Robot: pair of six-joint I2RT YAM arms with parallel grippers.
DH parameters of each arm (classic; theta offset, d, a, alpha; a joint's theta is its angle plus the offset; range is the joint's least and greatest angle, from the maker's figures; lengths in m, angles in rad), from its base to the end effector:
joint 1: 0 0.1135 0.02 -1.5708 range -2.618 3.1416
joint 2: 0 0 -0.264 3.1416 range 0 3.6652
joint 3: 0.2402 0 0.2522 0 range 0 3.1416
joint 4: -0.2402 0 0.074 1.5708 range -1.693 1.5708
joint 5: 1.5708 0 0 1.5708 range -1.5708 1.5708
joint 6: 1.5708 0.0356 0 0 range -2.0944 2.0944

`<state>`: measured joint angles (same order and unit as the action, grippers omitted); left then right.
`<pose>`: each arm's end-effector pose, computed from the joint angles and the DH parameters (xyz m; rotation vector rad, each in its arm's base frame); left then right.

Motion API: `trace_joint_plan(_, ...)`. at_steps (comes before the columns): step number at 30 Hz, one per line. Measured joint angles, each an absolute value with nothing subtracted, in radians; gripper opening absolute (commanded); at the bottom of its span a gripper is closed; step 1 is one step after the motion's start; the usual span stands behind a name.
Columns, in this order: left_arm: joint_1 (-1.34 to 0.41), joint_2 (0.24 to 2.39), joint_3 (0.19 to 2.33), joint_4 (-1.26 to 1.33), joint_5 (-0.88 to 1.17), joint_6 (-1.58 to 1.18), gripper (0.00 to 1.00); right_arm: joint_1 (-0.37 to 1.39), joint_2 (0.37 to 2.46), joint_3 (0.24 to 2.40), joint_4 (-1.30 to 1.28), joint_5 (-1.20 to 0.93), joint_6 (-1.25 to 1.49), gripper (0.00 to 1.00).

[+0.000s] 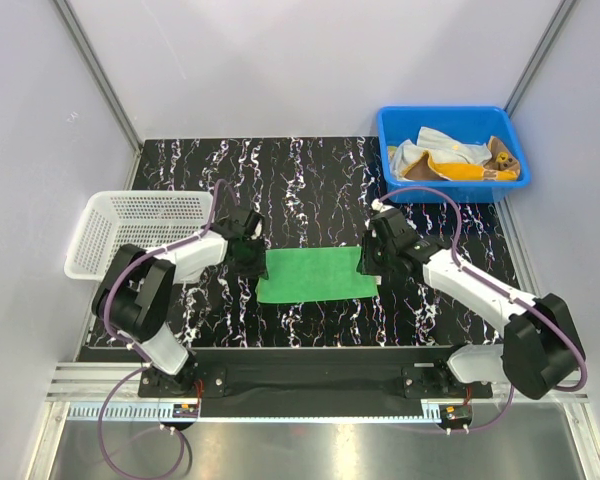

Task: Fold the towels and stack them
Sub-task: Neatly place the folded towel into the bin

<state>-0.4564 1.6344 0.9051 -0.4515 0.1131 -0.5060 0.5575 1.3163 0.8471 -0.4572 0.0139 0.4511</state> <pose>0.2684 -0.1363 0.1573 -0.0384 2.8205 -0.3994 0.2251 0.1398 0.2241 -0.1293 2.5394 0.3947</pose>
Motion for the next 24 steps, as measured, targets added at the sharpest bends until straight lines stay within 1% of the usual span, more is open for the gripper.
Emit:
trace_joint_plan(2,-0.457,1.646,0.909,-0.446,0.126,-0.515,0.17,0.558,1.308,0.847,-0.457,0.014,0.451,0.37)
trace_joint_plan(3,-0.456,1.652,0.915,-0.447,0.132,-0.521,0.07,0.558,1.304,0.847,-0.457,0.014,0.451,0.38)
trace_joint_plan(4,-0.456,1.657,0.921,-0.448,0.136,-0.524,0.03,0.558,1.302,0.847,-0.457,0.013,0.451,0.41)
trace_joint_plan(5,-0.456,1.665,0.93,-0.451,0.14,-0.529,0.0,0.558,1.299,0.847,-0.458,0.012,0.451,0.45)
trace_joint_plan(8,-0.456,1.678,0.955,-0.48,0.136,-0.53,0.0,0.558,1.287,0.847,-0.458,0.007,0.452,0.59)
trace_joint_plan(9,-0.457,1.685,0.969,-0.499,0.127,-0.53,0.0,0.558,1.283,0.847,-0.458,0.007,0.453,0.76)
trace_joint_plan(10,-0.458,1.692,0.986,-0.524,0.111,-0.529,0.0,0.558,1.276,0.847,-0.459,0.006,0.458,0.9)
trace_joint_plan(11,-0.461,1.696,1.002,-0.55,0.089,-0.526,0.0,0.558,1.269,0.847,-0.46,0.006,0.459,0.99)
trace_joint_plan(17,-0.462,1.697,1.134,-0.764,-0.072,-0.494,0.0,0.558,1.24,0.875,-0.46,-0.018,0.458,1.0)
trace_joint_plan(24,-0.455,1.697,1.264,-0.905,-0.219,-0.445,0.0,0.558,1.235,0.911,-0.46,-0.02,0.456,1.0)
